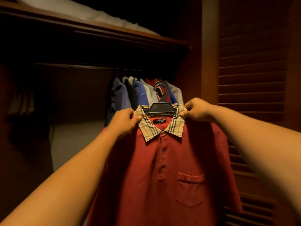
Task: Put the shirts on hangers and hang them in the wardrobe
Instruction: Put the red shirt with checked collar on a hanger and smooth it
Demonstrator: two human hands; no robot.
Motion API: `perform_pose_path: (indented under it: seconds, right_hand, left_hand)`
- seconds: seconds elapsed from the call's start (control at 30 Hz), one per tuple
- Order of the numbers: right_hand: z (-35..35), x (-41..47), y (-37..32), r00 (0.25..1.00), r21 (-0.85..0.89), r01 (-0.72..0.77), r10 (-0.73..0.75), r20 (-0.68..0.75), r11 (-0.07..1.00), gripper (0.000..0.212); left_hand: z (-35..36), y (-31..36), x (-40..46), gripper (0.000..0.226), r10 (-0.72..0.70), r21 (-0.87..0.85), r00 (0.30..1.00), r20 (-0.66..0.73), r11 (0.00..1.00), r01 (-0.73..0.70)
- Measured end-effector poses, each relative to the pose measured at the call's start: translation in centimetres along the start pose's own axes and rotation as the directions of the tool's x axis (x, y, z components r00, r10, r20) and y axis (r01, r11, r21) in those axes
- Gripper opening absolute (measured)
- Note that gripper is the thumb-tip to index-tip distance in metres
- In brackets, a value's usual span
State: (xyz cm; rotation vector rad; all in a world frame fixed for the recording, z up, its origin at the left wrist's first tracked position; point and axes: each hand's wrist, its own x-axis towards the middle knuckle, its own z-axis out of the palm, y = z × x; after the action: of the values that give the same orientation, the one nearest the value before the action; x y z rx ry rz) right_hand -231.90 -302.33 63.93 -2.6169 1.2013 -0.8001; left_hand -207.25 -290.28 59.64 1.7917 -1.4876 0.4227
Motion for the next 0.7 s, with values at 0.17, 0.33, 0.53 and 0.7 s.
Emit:
perform_pose_path:
  seconds: [0.17,0.33,0.53,0.7]
  right_hand:
    - [0.8,6.7,-3.7,0.989,0.025,0.151,-0.151,0.002,0.988,0.031]
    - [0.2,12.0,-7.1,0.958,0.052,0.287,-0.285,-0.031,0.957,0.028]
    - [-0.8,15.5,-10.8,0.915,0.044,0.399,-0.396,-0.072,0.916,0.023]
    - [-1.0,17.2,-13.4,0.892,-0.026,0.445,-0.445,-0.081,0.895,0.02]
  left_hand:
    - [-2.3,-4.1,3.8,0.022,-0.068,0.128,0.987,-0.142,0.988,0.087]
    - [-4.3,-6.3,7.2,0.027,-0.11,0.285,0.935,-0.337,0.935,0.213]
    - [-5.1,-8.6,10.3,0.032,-0.149,0.373,0.858,-0.492,0.854,0.362]
    - [-5.1,-10.5,12.7,0.028,-0.214,0.254,0.838,-0.503,0.89,0.379]
